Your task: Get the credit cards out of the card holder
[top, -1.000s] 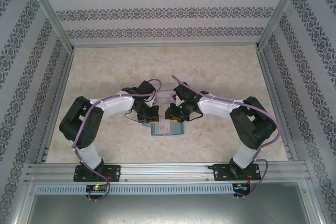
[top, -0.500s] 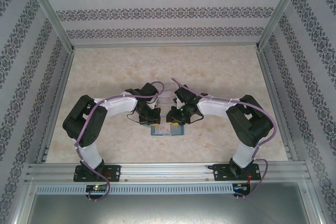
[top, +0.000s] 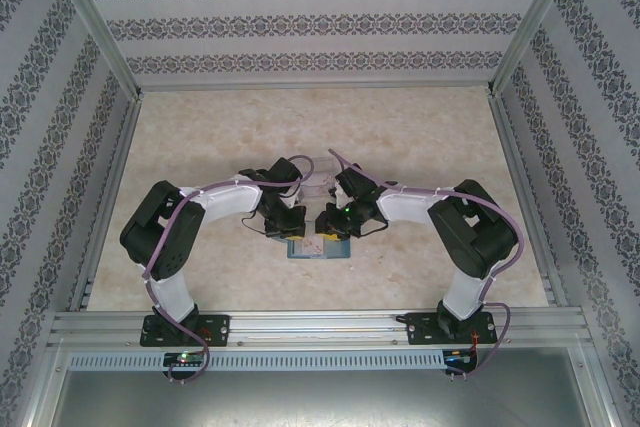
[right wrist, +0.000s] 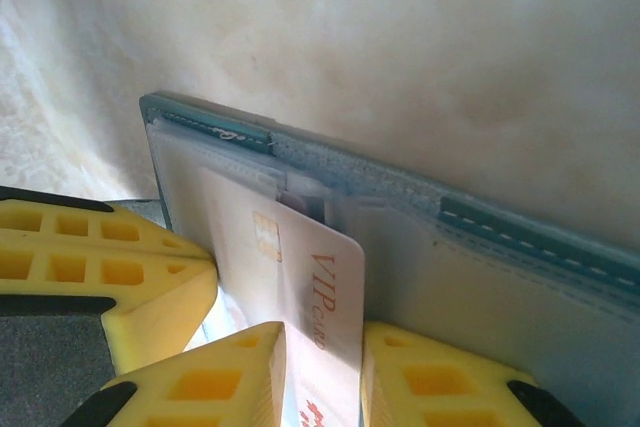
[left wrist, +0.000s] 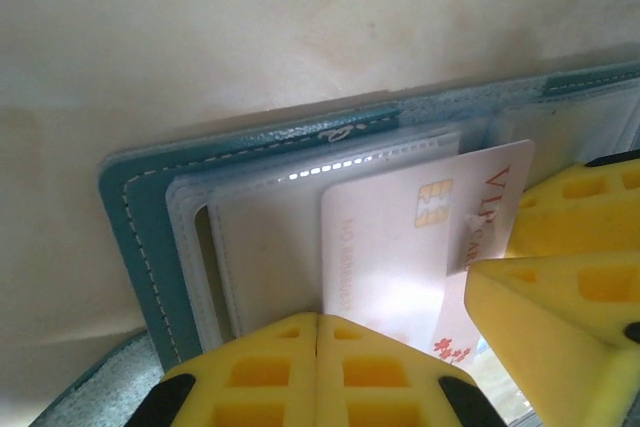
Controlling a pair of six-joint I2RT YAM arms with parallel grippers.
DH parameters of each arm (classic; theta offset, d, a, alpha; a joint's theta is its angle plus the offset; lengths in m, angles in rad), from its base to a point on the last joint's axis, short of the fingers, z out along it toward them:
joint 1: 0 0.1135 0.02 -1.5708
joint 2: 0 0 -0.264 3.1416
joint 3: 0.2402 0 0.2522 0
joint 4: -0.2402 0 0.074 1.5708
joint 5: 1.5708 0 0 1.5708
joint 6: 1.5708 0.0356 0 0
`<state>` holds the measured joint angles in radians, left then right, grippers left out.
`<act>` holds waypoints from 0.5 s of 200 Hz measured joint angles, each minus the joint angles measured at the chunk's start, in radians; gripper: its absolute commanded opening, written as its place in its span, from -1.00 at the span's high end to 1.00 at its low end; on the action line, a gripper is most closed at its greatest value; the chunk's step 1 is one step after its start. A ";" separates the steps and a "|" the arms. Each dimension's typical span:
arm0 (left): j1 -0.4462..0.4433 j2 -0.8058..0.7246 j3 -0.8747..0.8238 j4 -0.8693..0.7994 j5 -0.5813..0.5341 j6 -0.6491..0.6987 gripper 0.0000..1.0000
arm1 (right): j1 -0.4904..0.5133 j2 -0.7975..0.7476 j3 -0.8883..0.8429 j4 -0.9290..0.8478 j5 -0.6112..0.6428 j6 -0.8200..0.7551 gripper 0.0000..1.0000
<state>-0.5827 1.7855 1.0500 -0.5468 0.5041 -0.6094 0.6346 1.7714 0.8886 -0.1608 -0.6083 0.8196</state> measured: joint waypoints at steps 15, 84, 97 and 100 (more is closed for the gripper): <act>0.000 0.001 0.002 -0.003 0.000 0.000 1.00 | -0.004 -0.004 -0.013 0.025 -0.014 0.011 0.51; 0.000 0.002 0.004 -0.008 -0.003 0.000 1.00 | -0.005 -0.018 -0.021 0.072 -0.045 0.032 0.71; 0.000 0.002 0.004 -0.008 -0.004 0.000 1.00 | -0.005 -0.018 -0.021 0.076 -0.047 0.036 0.73; 0.000 0.002 0.004 -0.008 -0.004 0.000 1.00 | -0.005 -0.018 -0.021 0.076 -0.047 0.038 0.73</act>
<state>-0.5827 1.7874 1.0542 -0.5552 0.5003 -0.6094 0.6300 1.7531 0.8680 -0.0853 -0.6548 0.8574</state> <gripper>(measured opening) 0.043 0.142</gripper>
